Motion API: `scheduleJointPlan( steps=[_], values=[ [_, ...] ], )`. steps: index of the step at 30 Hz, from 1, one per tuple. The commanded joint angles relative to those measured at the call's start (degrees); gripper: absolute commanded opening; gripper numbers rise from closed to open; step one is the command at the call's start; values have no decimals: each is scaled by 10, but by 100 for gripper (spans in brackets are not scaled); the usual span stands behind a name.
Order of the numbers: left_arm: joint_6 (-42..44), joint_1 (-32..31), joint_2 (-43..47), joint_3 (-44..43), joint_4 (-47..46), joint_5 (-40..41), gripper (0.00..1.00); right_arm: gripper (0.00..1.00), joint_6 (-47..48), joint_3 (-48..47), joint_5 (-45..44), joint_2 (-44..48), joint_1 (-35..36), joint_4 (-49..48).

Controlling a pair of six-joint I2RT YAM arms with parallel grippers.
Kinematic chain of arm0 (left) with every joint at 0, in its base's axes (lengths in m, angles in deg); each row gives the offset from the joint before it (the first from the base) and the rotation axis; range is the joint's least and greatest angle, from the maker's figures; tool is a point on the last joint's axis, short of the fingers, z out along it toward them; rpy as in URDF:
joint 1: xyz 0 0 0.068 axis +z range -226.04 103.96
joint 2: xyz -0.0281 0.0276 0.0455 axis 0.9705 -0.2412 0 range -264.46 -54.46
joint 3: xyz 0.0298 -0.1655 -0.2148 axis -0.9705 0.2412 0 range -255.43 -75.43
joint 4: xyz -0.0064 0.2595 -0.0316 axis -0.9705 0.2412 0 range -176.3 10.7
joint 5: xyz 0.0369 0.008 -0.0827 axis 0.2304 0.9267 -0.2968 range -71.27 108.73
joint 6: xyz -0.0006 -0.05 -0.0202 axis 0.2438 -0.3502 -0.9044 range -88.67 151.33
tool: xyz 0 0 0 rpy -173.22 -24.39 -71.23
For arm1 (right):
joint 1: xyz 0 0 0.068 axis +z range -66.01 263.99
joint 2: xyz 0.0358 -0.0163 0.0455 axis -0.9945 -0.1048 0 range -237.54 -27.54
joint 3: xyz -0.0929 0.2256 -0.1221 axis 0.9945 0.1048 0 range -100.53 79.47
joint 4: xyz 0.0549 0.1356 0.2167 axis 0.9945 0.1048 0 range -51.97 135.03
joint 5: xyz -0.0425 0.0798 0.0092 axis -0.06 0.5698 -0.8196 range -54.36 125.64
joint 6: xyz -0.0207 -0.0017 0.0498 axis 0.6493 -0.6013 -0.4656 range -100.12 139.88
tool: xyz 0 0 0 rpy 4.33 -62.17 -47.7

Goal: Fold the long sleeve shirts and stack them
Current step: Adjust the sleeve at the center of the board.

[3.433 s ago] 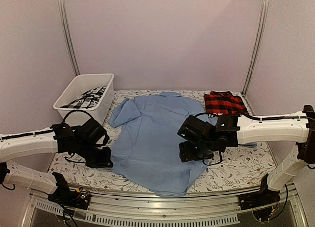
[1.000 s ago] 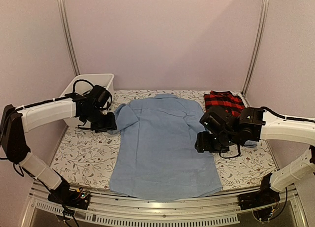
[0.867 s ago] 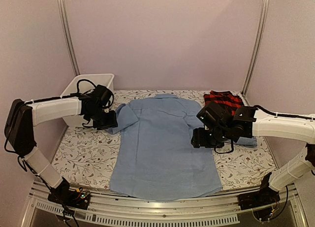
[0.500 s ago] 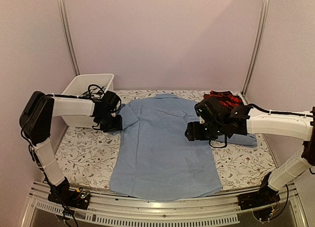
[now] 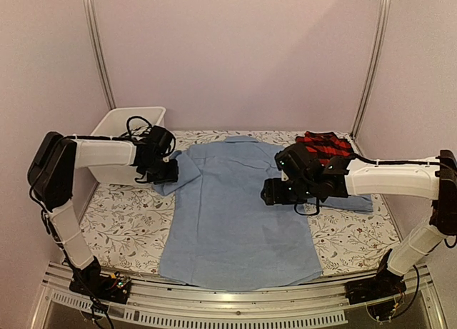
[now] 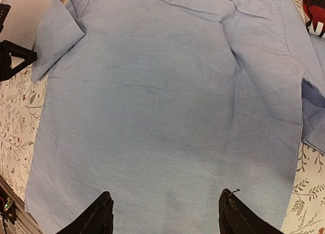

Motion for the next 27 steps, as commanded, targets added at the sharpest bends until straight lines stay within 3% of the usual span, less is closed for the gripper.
scheduleJointPlan(
  steps=[1, 6, 14, 22, 27],
  values=[
    [5, 10, 38, 28, 5, 22, 41, 69, -4, -8, 6, -3, -3, -38],
    [-3, 18, 42, 56, -16, 0, 53, 72, 0, 3, 4, 0, -3, -70],
    [-1, 23, 8, 51, -43, -28, 54, 76, 9, 28, -9, 19, -2, -145],
    [-1, 26, -9, 33, -57, -59, 41, 76, 16, 20, -16, 16, -2, -164],
    [2, 24, -5, 30, -65, -74, 17, 76, 17, 15, -14, 11, -2, -163]
  ],
)
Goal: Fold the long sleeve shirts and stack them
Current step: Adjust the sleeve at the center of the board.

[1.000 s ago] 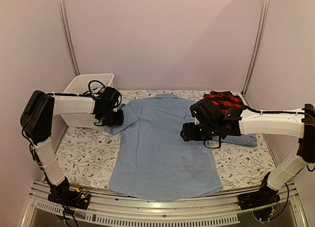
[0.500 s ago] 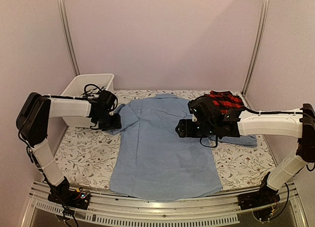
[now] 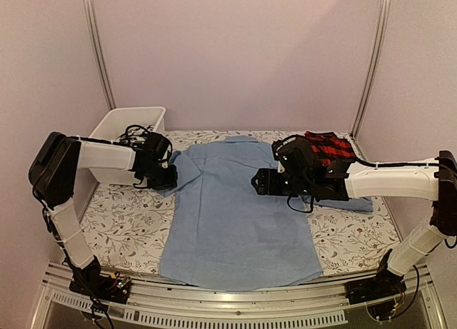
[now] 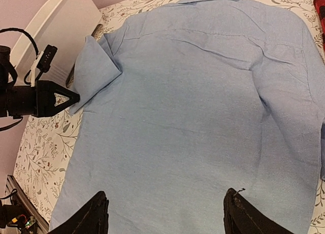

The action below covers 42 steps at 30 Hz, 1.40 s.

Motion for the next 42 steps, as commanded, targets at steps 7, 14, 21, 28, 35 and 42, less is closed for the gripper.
scheduleJointPlan(
  steps=[7, 14, 21, 28, 35, 42],
  values=[
    [2, 5, 11, -39, 0, 50, 24, 76, 19, -9, -14, 12, -2, -10],
    [29, 7, -37, -97, 9, 92, 55, 77, 28, -3, -23, 24, -2, -10],
    [40, 17, -93, -152, 19, 68, 52, 77, 28, 4, -23, 28, -2, -13],
    [42, 12, -68, -146, 15, 30, 13, 77, 21, 13, -23, 37, -2, -14],
    [44, -1, -11, -147, 37, -38, 0, 77, 19, 7, -21, 27, -2, -15],
    [70, -76, 19, -150, 72, -87, 0, 77, 19, -3, -29, 21, -2, -8]
  ],
)
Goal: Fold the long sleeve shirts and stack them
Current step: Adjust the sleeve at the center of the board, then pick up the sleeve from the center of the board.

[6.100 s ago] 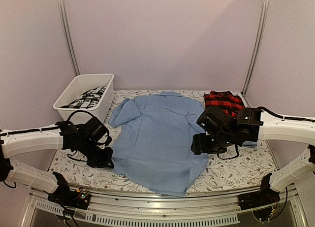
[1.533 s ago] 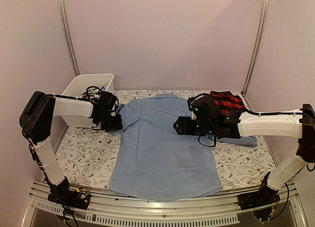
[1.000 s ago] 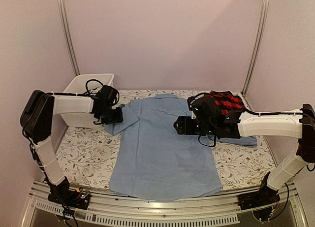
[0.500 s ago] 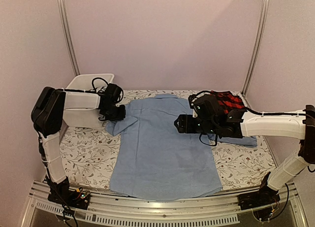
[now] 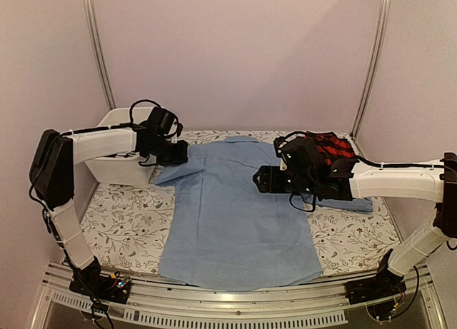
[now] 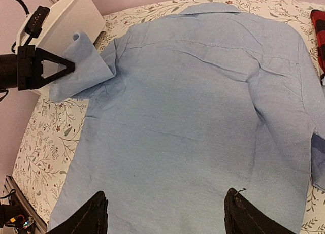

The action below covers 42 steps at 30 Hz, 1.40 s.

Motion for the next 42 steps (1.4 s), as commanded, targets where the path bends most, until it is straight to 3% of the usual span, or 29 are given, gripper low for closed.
scheduleJointPlan(
  steps=[1, 3, 6, 9, 12, 20, 42],
  values=[
    [26, -69, 24, -1, 30, -52, 0, 77, -1, -8, -17, 0, -2, -2],
    [28, -97, 30, 14, 30, -64, 0, 78, -1, -9, -21, 0, -2, 2],
    [27, -128, 33, 42, 30, -84, 8, 78, 0, -10, -26, -2, -2, 9],
    [28, -141, 36, 63, 28, -92, 31, 79, 1, -11, -28, -5, -2, 13],
    [26, -139, 50, 74, 25, -76, 46, 79, 2, -16, -23, -12, -2, 16],
    [-29, -81, 64, 56, 10, -27, 51, 80, 1, -23, -27, -21, -2, 24],
    [-14, -30, -164, -73, -28, -67, 51, 80, 5, -20, -34, -1, -2, 47]
  ],
)
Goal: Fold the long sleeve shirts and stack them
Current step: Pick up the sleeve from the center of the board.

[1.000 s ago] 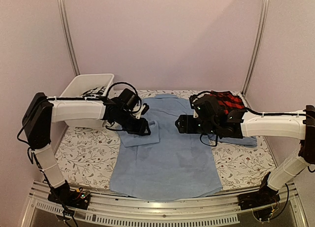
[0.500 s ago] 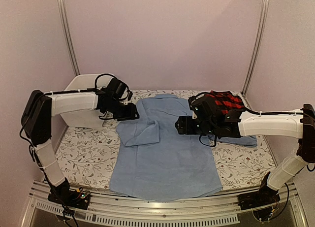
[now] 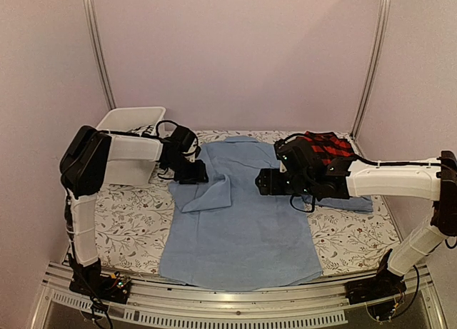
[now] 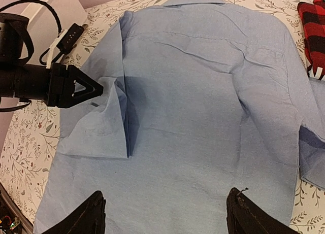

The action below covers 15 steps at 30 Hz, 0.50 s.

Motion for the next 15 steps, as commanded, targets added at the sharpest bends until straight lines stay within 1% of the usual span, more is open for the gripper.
scheduleJointPlan(
  steps=[1, 5, 7, 10, 13, 15],
  values=[
    [4, 6, -29, -36, -26, -15, 51, 81, 4, -5, -7, 15, -2, 1],
    [2, 6, -47, -53, -27, -16, 50, 81, 4, -5, -5, 16, -2, -4],
    [3, 7, -52, -58, -27, -21, 45, 80, 4, -5, -5, 16, -2, -4],
    [4, 7, -51, -60, -28, -31, 31, 80, 4, -4, -5, 16, -2, -4],
    [5, 5, -34, -56, -32, -38, 14, 80, 4, -5, -4, 17, -2, -5],
    [8, 5, -19, -52, -37, -42, 4, 80, 3, -5, -3, 18, -2, -6]
  ],
)
